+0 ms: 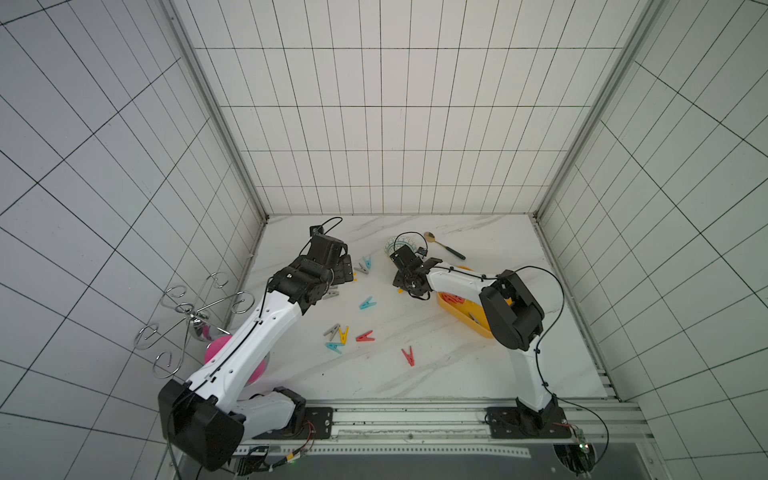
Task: Put the clothespins into the storage box
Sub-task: Pick up the clothespin from the center of the board.
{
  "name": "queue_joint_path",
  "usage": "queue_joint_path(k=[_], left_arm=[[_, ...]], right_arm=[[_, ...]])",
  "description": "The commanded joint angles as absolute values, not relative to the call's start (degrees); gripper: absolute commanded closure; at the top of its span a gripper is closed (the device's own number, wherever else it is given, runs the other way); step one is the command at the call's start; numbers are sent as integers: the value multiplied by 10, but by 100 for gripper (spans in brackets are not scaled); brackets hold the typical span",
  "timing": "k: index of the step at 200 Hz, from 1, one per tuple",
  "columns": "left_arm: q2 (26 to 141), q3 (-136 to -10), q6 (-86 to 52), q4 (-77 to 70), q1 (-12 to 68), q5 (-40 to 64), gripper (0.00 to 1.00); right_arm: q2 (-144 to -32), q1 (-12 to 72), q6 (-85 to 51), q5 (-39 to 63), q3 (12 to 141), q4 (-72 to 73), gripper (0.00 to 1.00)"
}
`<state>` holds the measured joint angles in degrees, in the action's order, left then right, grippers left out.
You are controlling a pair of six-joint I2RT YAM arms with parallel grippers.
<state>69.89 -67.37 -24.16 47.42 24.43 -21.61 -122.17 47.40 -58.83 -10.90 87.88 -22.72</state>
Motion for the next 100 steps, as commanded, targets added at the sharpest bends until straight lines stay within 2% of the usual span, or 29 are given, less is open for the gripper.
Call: queue_joint_path(k=[1, 38, 70, 100], left_arm=[[689, -667, -234, 466, 240, -226, 1], [685, -665, -234, 467, 235, -229, 1], [682, -670, -234, 467, 233, -220, 1], [685, -678, -236, 467, 231, -216, 1]], right_arm=[[-1245, 478, -595, -115, 911, -256, 48], [-1265, 478, -576, -97, 916, -269, 53], [-1256, 479, -560, -94, 889, -268, 66], [-1229, 479, -526, -99, 864, -272, 71]])
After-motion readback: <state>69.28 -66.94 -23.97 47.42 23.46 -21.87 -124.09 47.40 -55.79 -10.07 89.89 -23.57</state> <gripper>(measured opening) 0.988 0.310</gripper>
